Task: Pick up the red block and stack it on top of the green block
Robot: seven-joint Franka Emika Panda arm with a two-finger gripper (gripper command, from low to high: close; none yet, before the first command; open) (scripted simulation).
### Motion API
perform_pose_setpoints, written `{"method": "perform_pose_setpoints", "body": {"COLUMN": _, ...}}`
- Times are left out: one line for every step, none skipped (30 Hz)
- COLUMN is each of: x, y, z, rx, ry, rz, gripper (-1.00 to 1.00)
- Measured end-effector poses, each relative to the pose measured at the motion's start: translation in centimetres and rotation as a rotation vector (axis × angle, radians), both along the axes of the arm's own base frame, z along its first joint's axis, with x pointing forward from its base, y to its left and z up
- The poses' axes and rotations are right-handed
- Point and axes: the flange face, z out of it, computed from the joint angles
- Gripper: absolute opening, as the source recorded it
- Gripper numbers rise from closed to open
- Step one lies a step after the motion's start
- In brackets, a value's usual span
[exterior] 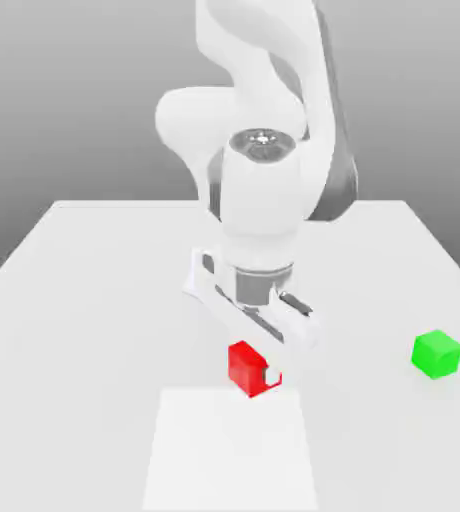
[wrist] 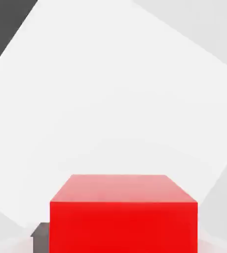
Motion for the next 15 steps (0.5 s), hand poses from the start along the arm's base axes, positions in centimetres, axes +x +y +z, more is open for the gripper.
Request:
{"method": "perform_pose_setpoints", "body": {"x": -0.5, "y": 2.5, "z": 0.3, "rx": 0.0, "ry": -0.001, "rz": 0.056, "gripper": -1.0}}
{"method": "perform_pose_setpoints", "body": {"x": -1.2, "y": 4.9, "z": 0.6, "rx": 0.0, "ry": -0.001, "rz": 0.112, "gripper": -1.0}}
{"method": "perform_pose_setpoints", "body": {"x": -2.1, "y": 7.4, "z": 0.9, "rx": 0.0, "ry": -0.002, "rz": 0.169, "gripper": -1.0}}
{"method": "perform_pose_setpoints", "body": {"x": -3.1, "y": 9.7, "z": 1.1, "rx": 0.0, "ry": -0.002, "rz": 0.225, "gripper": -1.0}}
{"method": "perform_pose_setpoints", "body": {"x": -4.4, "y": 12.1, "z": 1.4, "rx": 0.0, "ry": -0.001, "rz": 0.282, "gripper": -1.0}}
{"method": "perform_pose_setpoints", "body": {"x": -5.8, "y": 14.3, "z": 1.6, "rx": 0.0, "ry": 0.0, "rz": 0.34, "gripper": -1.0}}
{"method": "perform_pose_setpoints", "body": {"x": -7.4, "y": 16.5, "z": 1.9, "rx": 0.0, "ry": 0.001, "rz": 0.398, "gripper": -1.0}}
{"method": "perform_pose_setpoints", "body": {"x": -9.1, "y": 18.6, "z": 2.1, "rx": -0.001, "ry": 0.003, "rz": 0.456, "gripper": -1.0}}
{"method": "perform_pose_setpoints", "body": {"x": -11.0, "y": 20.5, "z": 2.2, "rx": -0.002, "ry": 0.004, "rz": 0.511, "gripper": -1.0}}
{"method": "perform_pose_setpoints", "body": {"x": -11.8, "y": 21.4, "z": 2.3, "rx": -0.001, "ry": 0.003, "rz": 0.536, "gripper": -1.0}}
{"method": "perform_pose_setpoints", "body": {"x": -12.1, "y": 21.8, "z": 2.2, "rx": 0.0, "ry": 0.001, "rz": 0.545, "gripper": -1.0}}
{"method": "perform_pose_setpoints", "body": {"x": -12.1, "y": 22.0, "z": 2.0, "rx": 0.001, "ry": -0.001, "rz": 0.546, "gripper": -1.0}}
{"method": "perform_pose_setpoints", "body": {"x": -12.0, "y": 22.1, "z": 1.8, "rx": 0.002, "ry": -0.003, "rz": 0.545, "gripper": -1.0}}
{"method": "perform_pose_setpoints", "body": {"x": -11.9, "y": 22.1, "z": 1.6, "rx": 0.004, "ry": -0.005, "rz": 0.544, "gripper": -1.0}}
{"method": "perform_pose_setpoints", "body": {"x": -11.8, "y": 22.2, "z": 1.2, "rx": 0.005, "ry": -0.007, "rz": 0.543, "gripper": -1.0}}
